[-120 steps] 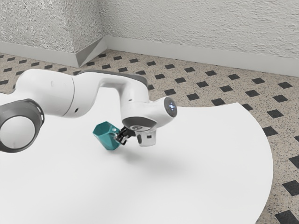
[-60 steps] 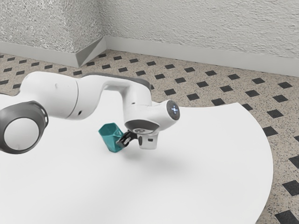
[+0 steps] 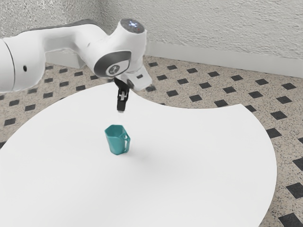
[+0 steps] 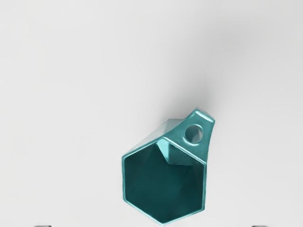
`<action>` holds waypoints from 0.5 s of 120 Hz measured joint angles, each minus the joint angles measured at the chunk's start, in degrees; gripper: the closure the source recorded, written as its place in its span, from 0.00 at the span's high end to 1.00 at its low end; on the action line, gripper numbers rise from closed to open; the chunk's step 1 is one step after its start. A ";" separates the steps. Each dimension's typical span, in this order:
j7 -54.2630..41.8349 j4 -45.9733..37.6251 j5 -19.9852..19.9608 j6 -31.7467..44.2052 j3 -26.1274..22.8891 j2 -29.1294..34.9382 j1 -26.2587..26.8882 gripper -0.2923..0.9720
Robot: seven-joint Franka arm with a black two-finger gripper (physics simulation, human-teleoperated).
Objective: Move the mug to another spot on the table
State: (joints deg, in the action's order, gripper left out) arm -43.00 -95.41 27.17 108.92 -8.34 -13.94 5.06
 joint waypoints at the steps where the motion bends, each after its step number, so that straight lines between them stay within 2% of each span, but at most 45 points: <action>1: 0.26 -0.14 -0.85 0.17 0.03 0.77 -0.28 0.66; 18: 5.39 -0.68 -15.09 0.85 1.86 9.93 -5.71 0.70; 33: 10.39 1.31 -26.73 -3.72 4.04 11.88 -12.00 0.73; 44: 13.46 7.30 -30.74 -9.44 6.04 11.27 -15.81 0.74; 60: 17.14 14.41 -32.83 -16.54 8.50 11.17 -17.87 0.74</action>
State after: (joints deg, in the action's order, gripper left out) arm -25.85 -81.01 -5.66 92.39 0.16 -2.78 -12.81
